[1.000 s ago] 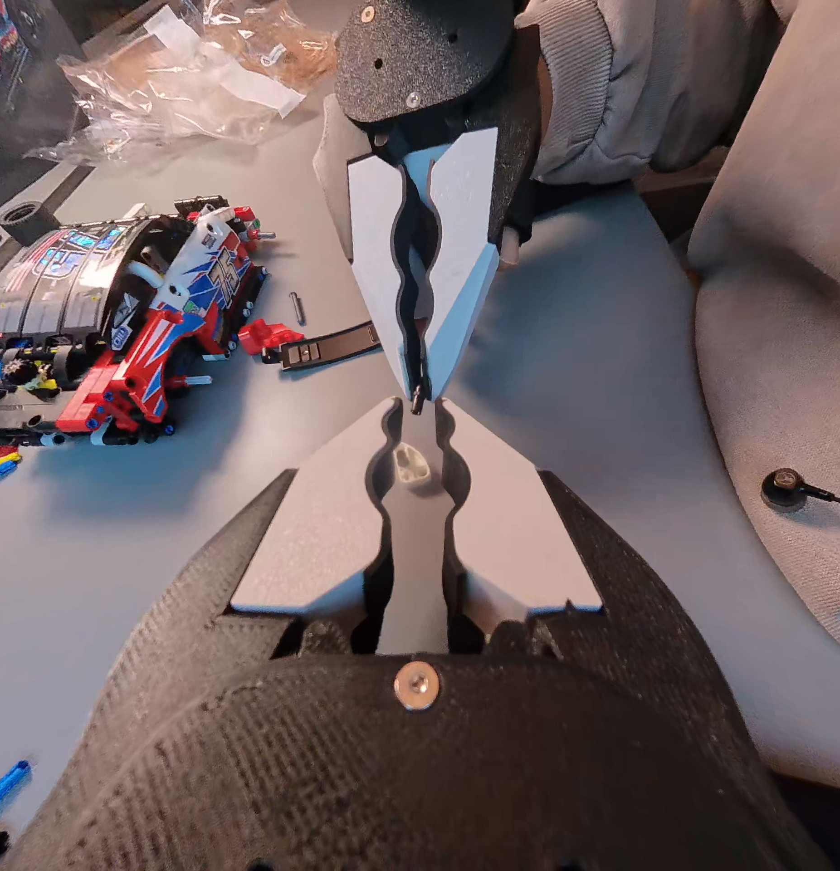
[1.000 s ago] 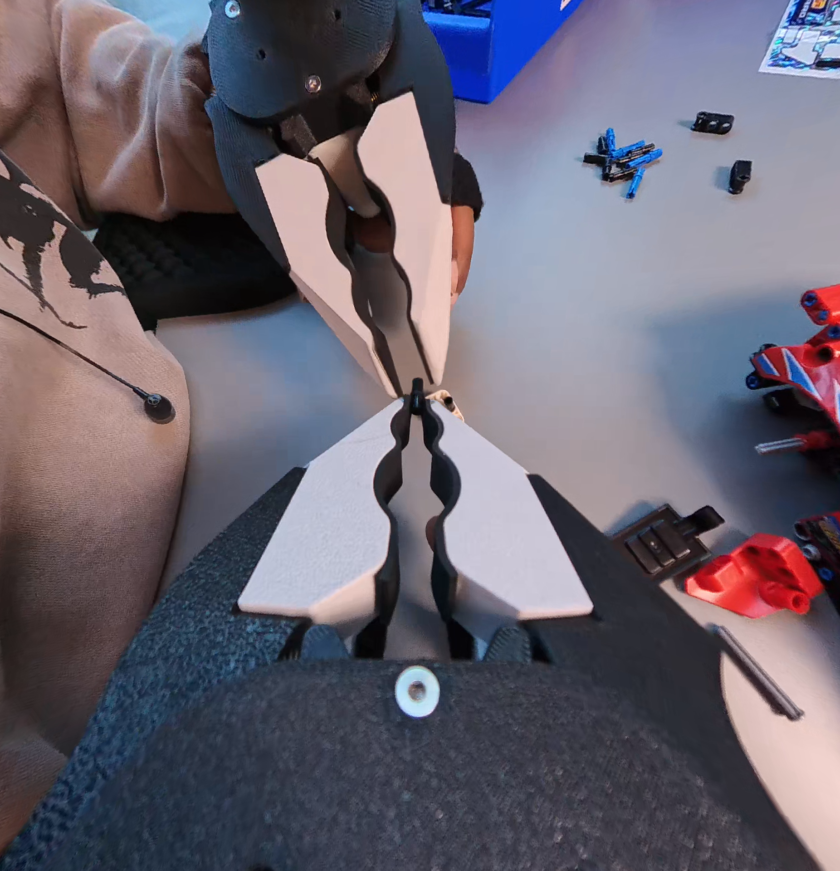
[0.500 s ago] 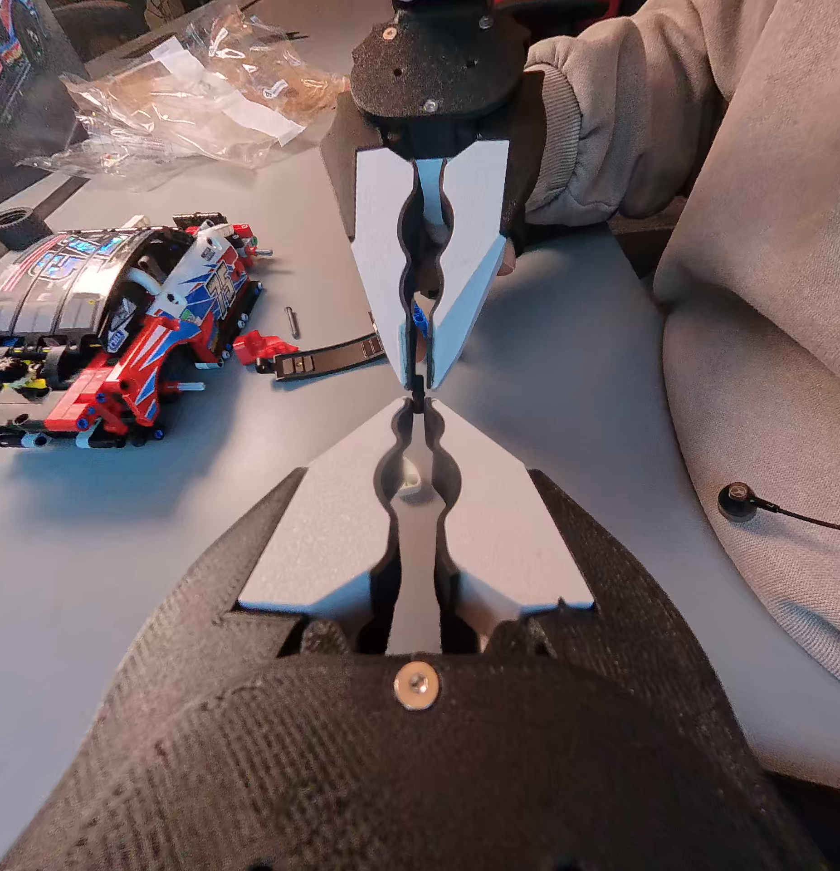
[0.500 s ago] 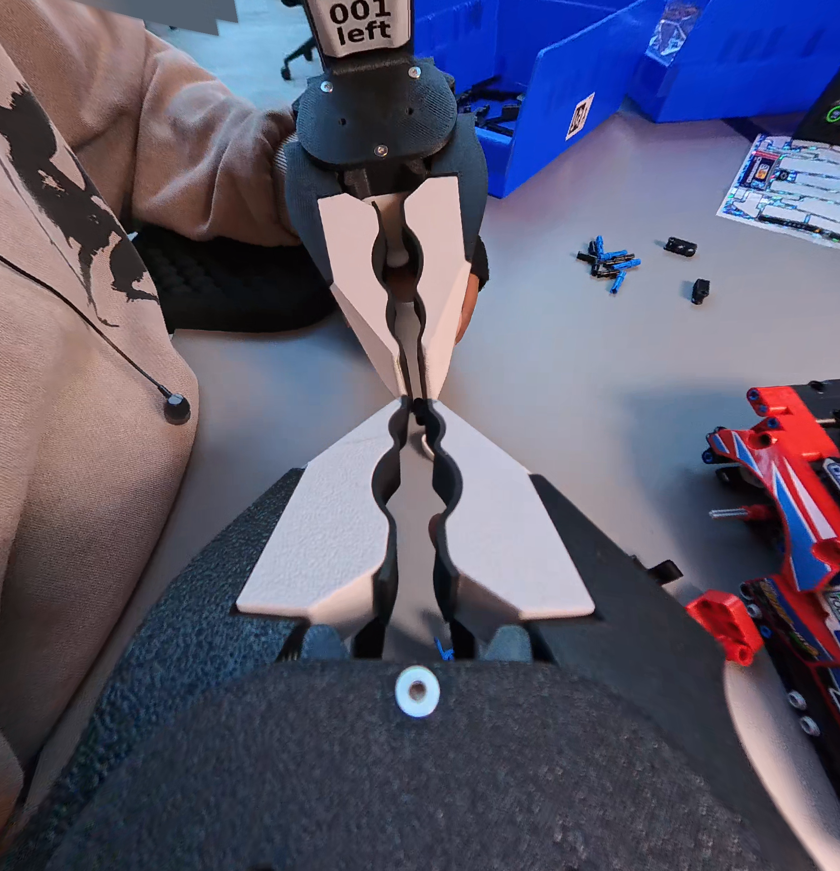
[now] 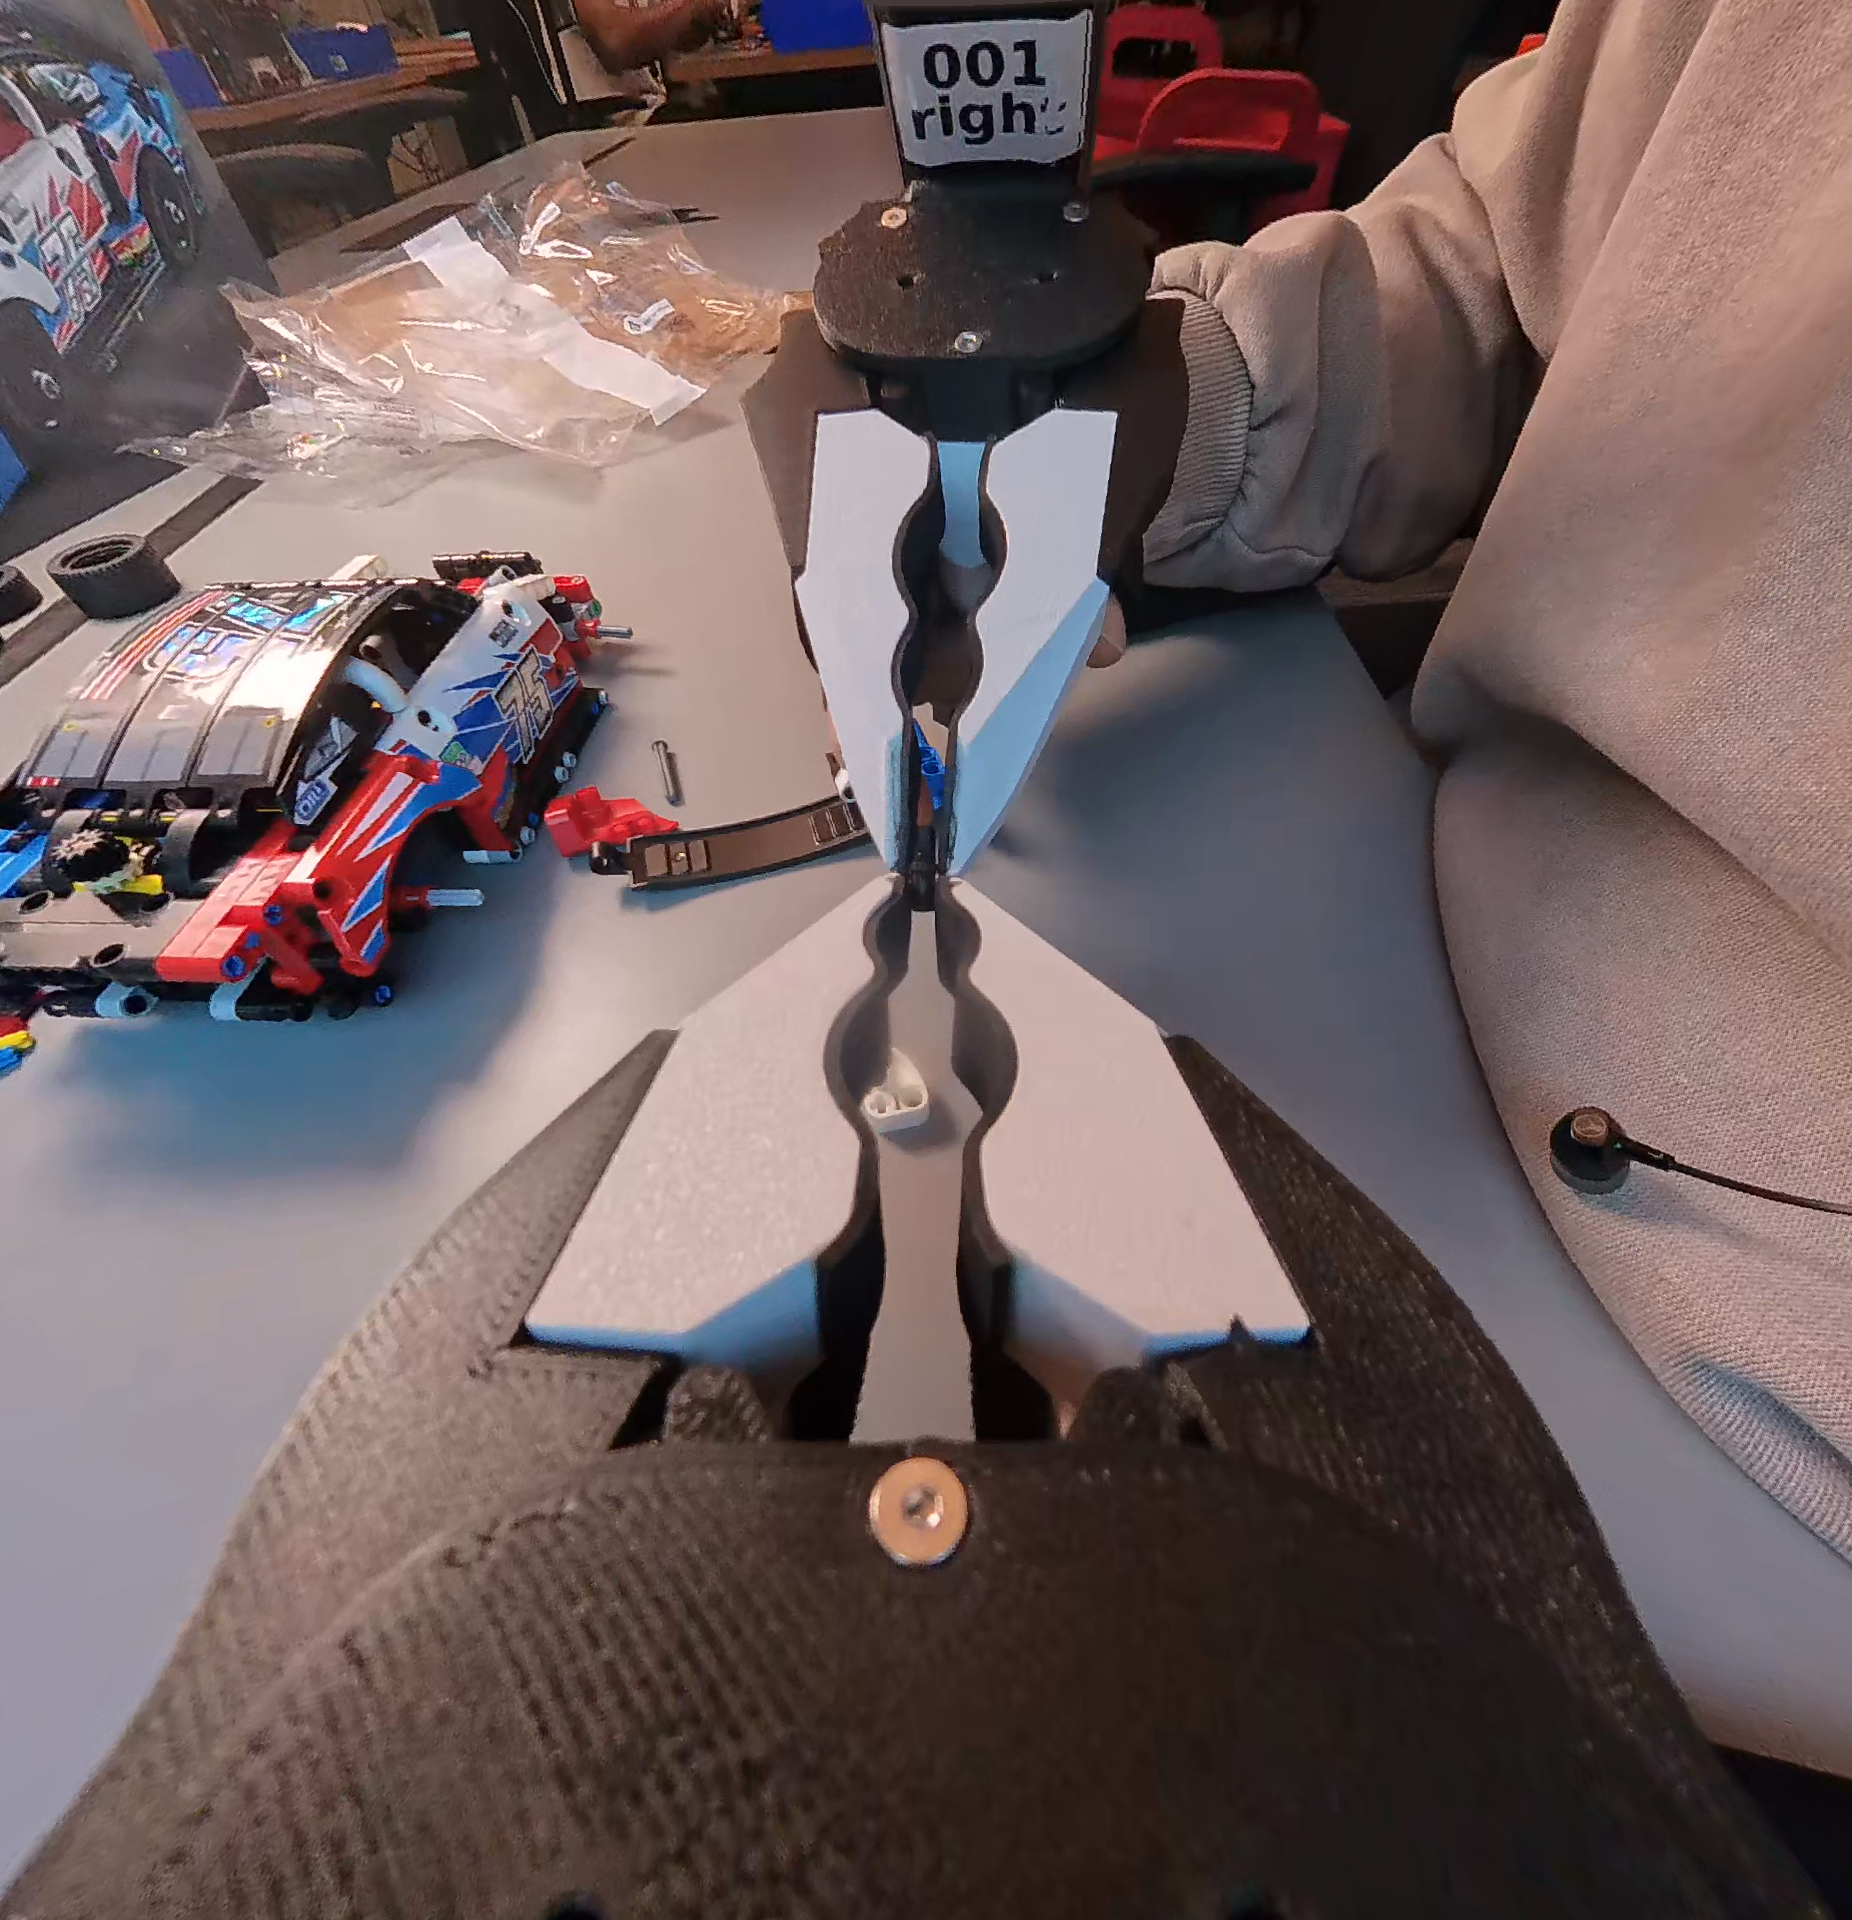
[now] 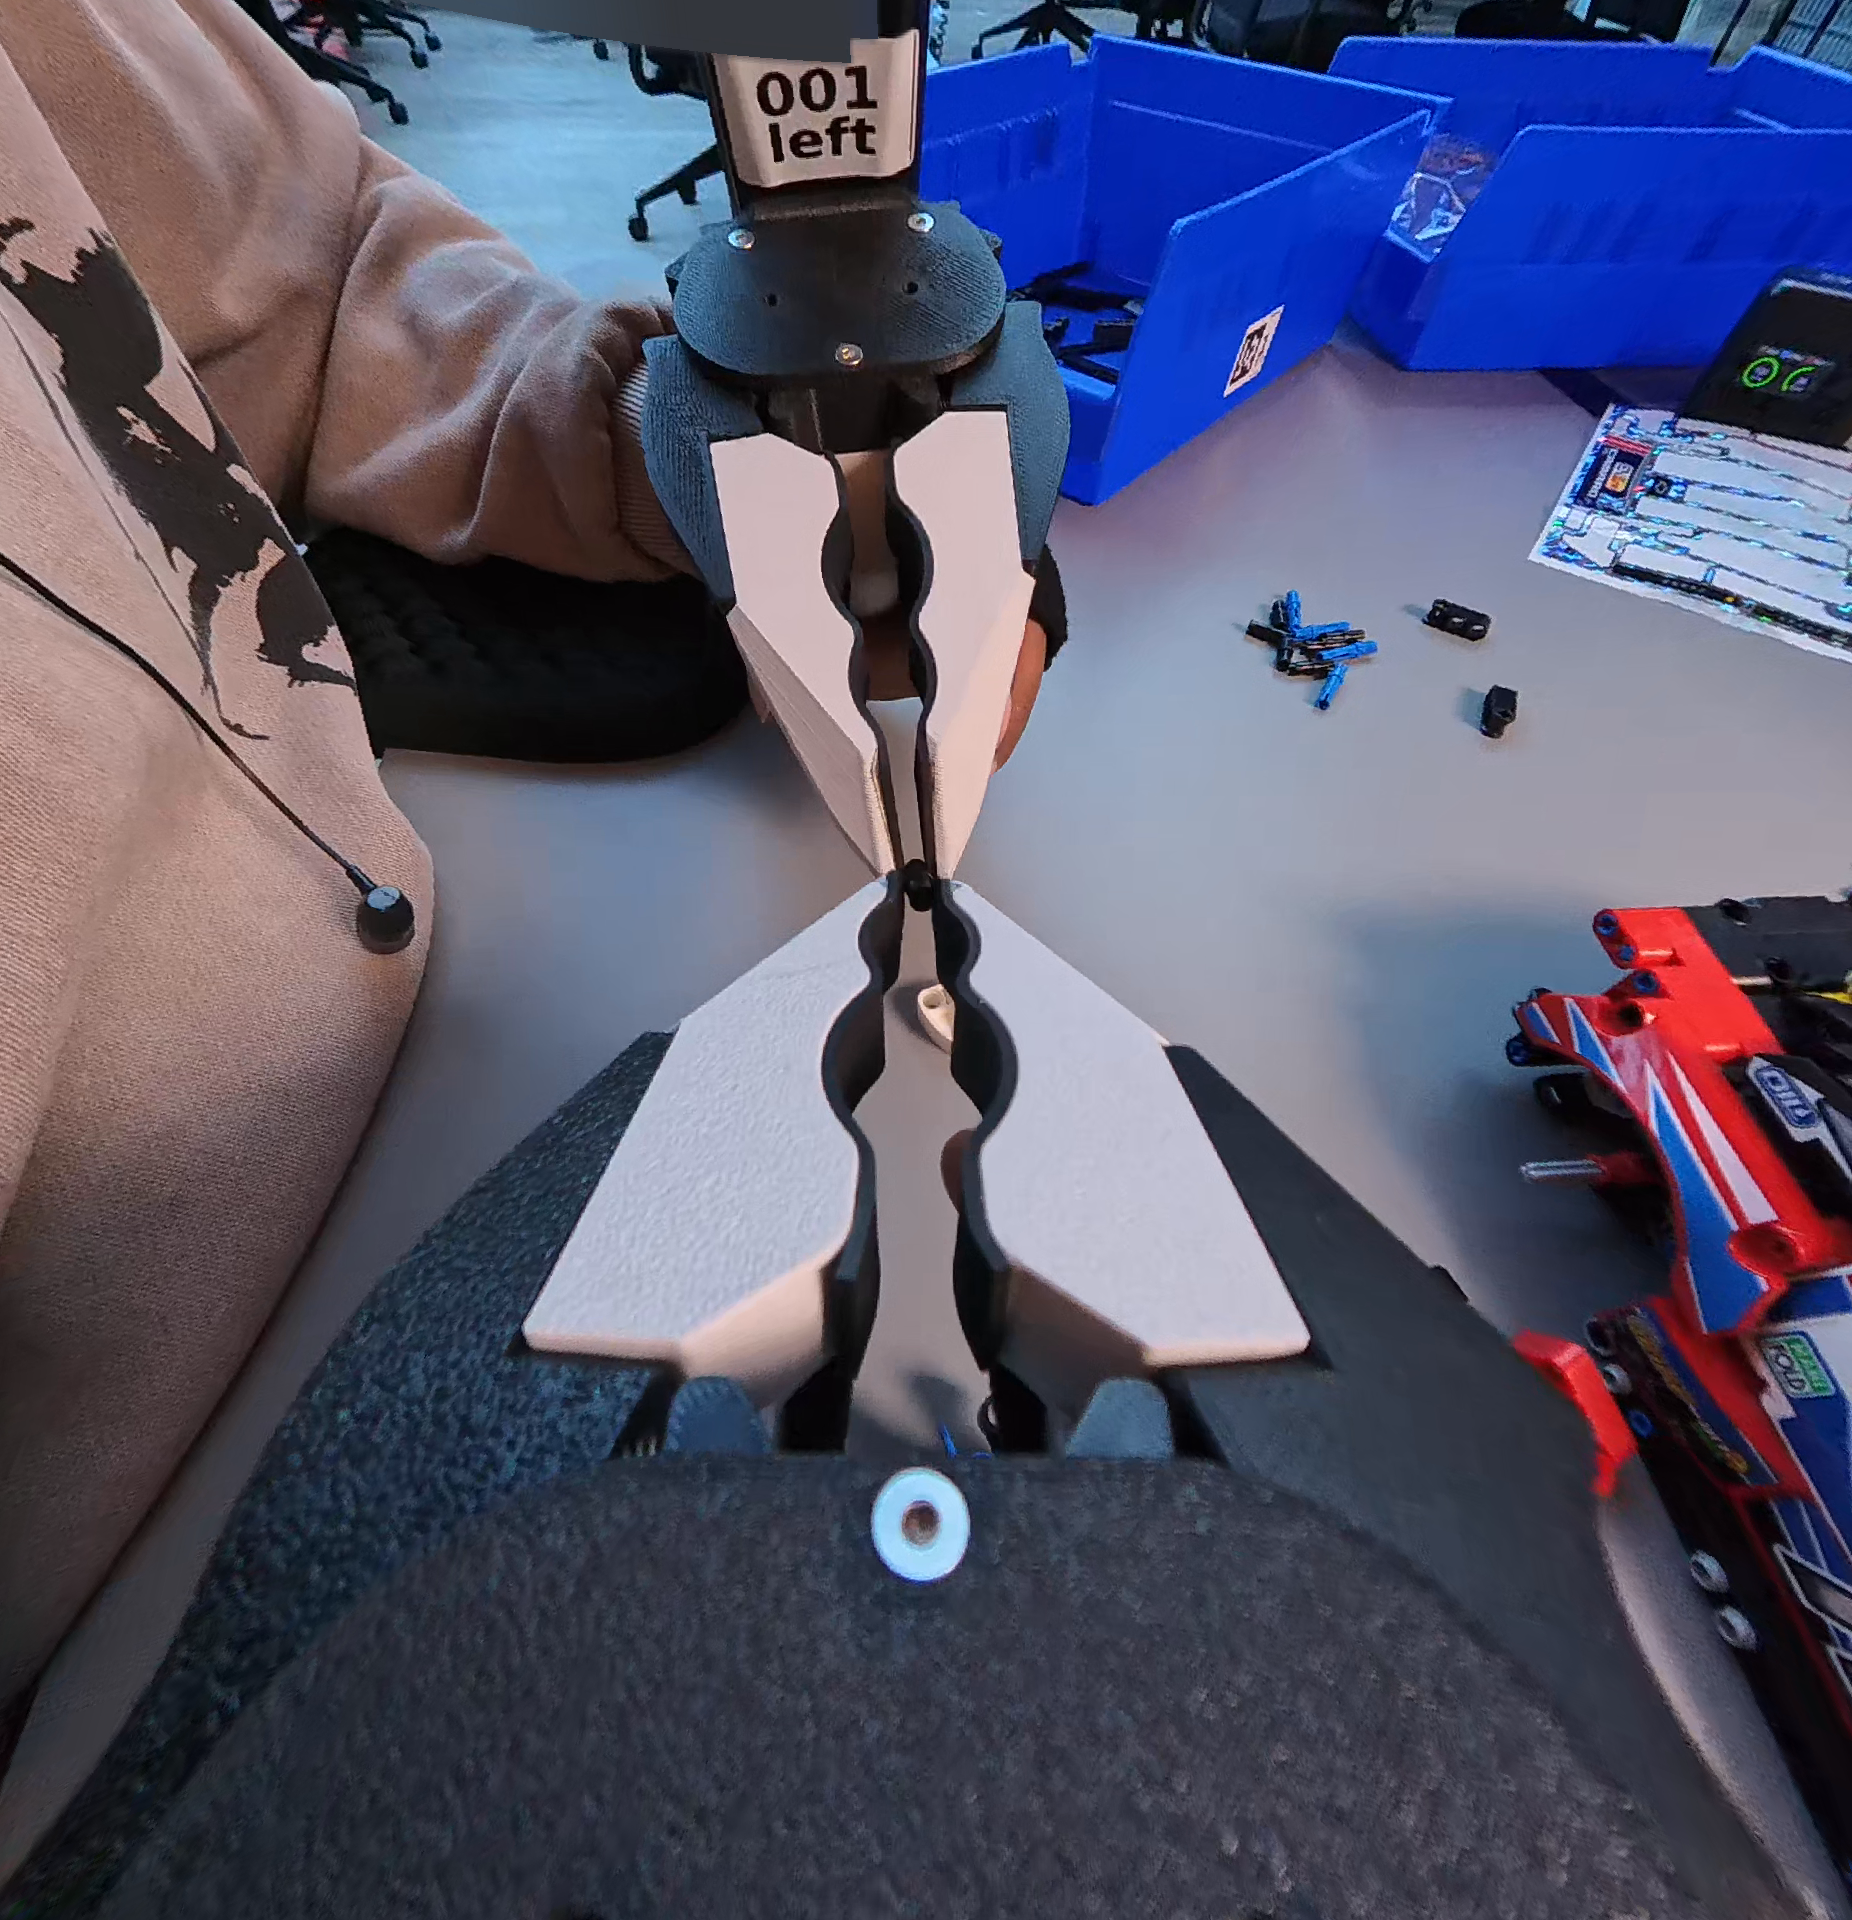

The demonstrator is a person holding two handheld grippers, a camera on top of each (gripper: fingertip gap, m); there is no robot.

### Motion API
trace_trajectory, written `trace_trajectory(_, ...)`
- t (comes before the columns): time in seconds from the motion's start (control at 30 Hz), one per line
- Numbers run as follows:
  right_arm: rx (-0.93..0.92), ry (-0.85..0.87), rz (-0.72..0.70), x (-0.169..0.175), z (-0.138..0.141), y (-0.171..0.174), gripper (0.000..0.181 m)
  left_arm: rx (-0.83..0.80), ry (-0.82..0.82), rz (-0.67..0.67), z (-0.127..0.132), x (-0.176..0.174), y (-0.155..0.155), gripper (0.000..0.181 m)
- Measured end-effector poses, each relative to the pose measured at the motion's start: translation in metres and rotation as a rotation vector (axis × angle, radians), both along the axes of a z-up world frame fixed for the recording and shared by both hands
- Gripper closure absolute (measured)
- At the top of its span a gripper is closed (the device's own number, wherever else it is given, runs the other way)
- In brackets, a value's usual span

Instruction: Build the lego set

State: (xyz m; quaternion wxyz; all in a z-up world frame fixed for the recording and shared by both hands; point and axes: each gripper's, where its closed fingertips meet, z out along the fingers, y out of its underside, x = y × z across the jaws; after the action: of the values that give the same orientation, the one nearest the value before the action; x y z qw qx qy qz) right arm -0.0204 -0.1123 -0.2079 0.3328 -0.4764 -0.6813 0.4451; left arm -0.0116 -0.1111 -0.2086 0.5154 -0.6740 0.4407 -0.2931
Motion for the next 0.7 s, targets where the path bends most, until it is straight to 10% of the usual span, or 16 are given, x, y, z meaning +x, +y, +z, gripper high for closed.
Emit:
trace_trajectory(0.2,-0.018,-0.069,0.012,0.001,-0.006,0.0,0.18,-0.034,0.022,0.003,-0.007,0.001,0.0,0.179)
trace_trajectory(0.47,0.06,-0.573,0.028,0.003,-0.037,0.032,0.18,-0.239,0.243,0.078,-0.054,-0.013,0.003,0.15)
trace_trajectory(0.7,0.1,-0.775,0.091,0.002,-0.053,0.023,0.18,-0.224,0.338,0.096,-0.067,-0.011,0.011,0.167)
